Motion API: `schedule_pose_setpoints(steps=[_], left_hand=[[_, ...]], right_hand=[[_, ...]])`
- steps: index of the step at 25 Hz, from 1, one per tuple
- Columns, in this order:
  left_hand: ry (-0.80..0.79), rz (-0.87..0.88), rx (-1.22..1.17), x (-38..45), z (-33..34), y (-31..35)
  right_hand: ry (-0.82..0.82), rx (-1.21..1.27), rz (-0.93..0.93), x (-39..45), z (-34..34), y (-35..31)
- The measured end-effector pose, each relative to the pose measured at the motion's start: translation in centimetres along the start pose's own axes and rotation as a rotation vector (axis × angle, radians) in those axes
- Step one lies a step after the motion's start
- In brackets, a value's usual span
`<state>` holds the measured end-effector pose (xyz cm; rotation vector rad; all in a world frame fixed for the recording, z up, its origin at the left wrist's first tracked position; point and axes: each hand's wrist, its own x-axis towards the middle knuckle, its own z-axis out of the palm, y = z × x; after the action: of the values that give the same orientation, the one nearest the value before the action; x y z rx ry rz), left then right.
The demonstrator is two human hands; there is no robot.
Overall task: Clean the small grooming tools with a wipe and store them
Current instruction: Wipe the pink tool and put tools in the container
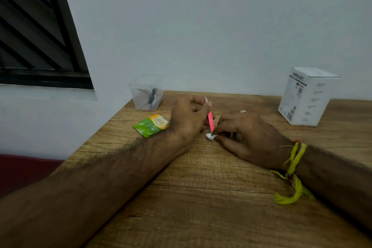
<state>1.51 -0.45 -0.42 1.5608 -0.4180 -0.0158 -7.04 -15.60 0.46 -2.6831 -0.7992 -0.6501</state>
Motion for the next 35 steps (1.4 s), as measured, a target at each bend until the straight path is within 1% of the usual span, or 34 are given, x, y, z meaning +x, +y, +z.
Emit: schedule_pose_setpoints(steps=[2, 4, 5, 6, 8, 9, 10, 12, 14, 16, 19, 23, 25, 27, 30, 33, 35], left_hand=[[-0.052, 0.009, 0.016, 0.0, -0.1, 0.0], [-0.063, 0.023, 0.034, -0.3, 0.1, 0.0], [-0.045, 0.029, 0.026, -0.4, 0.2, 0.0], [-0.025, 0.032, 0.004, -0.6, 0.3, 0.1], [-0.023, 0.031, -0.048, -0.6, 0.2, 0.5], [-0.050, 0.036, -0.058, -0.7, 0.1, 0.7], [-0.090, 0.054, -0.047, -0.7, 0.1, 0.8], [-0.164, 0.121, 0.014, -0.9, 0.2, 1.0], [-0.190, 0.169, 0.072, -1.1, 0.5, 1.3], [-0.179, 0.192, 0.089, -1.3, 0.6, 1.5], [-0.137, 0.248, 0.161, -1.5, 0.7, 1.5], [-0.108, 0.354, 0.331, -1.5, 0.8, 1.6], [-0.085, 0.358, 0.384, -1.3, 0.7, 1.3], [-0.077, 0.360, 0.400, -1.4, 0.8, 1.2], [-0.093, 0.414, 0.437, -1.9, 1.1, 1.6], [-0.081, 0.444, 0.410, -2.0, 0.9, 1.5], [-0.087, 0.439, 0.423, -2.0, 0.7, 1.6]], right_hand=[[-0.015, 0.024, 0.003, 0.2, 0.0, 0.0], [-0.012, 0.091, 0.075, 0.0, -0.3, 0.2], [0.017, 0.144, 0.135, -0.2, -0.4, 0.2], [0.085, 0.192, 0.203, -0.3, -0.4, 0.2], [0.339, 0.282, 0.381, -0.1, -0.2, 0.4], [0.468, 0.336, 0.481, 0.2, -0.2, 0.5], [0.556, 0.387, 0.567, 0.5, -0.1, 0.5], [0.619, 0.490, 0.635, 1.2, -0.1, 0.2], [0.628, 0.586, 0.606, 1.5, -0.1, -0.5], [0.621, 0.621, 0.570, 1.6, -0.3, -1.0], [0.587, 0.582, 0.580, 1.5, -0.2, -0.8], [0.652, 0.576, 0.595, 1.7, 0.0, -0.8], [0.610, 0.558, 0.604, 1.8, 0.0, -0.8], [0.584, 0.573, 0.619, 1.9, 0.1, -0.8], [0.663, 0.620, 0.615, 1.9, -0.1, -0.9], [0.609, 0.596, 0.592, 1.8, 0.0, -0.9], [0.614, 0.592, 0.596, 2.0, 0.2, -0.9]])
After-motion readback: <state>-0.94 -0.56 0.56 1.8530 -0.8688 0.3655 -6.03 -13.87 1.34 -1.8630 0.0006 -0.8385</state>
